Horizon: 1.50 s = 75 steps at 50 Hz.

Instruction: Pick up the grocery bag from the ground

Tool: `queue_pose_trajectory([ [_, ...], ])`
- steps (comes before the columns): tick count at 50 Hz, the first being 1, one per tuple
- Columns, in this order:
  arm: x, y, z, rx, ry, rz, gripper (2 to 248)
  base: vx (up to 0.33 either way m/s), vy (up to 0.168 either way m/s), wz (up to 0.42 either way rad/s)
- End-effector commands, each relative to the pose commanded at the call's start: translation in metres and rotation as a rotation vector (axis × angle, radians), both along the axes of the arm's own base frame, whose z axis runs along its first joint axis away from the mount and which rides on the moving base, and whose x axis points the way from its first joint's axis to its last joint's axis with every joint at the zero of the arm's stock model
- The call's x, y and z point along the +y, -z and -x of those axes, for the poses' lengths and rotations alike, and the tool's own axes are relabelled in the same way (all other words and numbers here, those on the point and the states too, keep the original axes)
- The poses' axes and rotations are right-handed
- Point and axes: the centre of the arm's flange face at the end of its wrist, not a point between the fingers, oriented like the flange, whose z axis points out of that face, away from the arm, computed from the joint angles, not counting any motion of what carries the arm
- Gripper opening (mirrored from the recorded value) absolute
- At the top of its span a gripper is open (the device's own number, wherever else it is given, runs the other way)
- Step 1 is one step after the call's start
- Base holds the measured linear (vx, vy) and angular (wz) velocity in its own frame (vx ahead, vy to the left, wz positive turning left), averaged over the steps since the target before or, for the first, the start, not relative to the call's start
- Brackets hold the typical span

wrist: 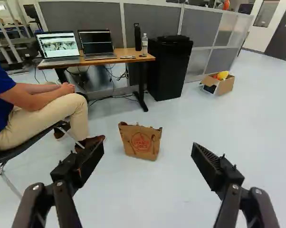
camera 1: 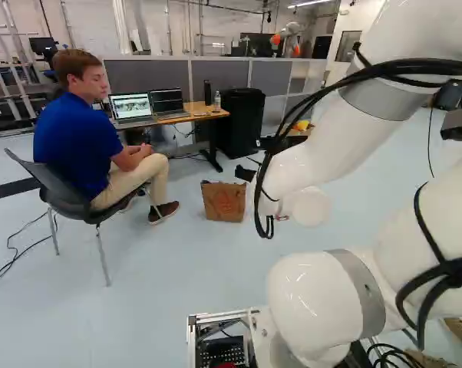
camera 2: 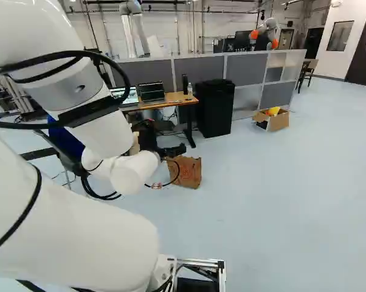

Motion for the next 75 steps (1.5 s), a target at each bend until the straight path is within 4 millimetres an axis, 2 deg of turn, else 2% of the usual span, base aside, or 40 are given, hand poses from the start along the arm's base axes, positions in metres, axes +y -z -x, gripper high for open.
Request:
queue_pose_trajectory([
  [75, 0.0, 0.0, 0.0, 0.0, 0.0, 0.0, 247, 0.205, -0.001, -0.014],
])
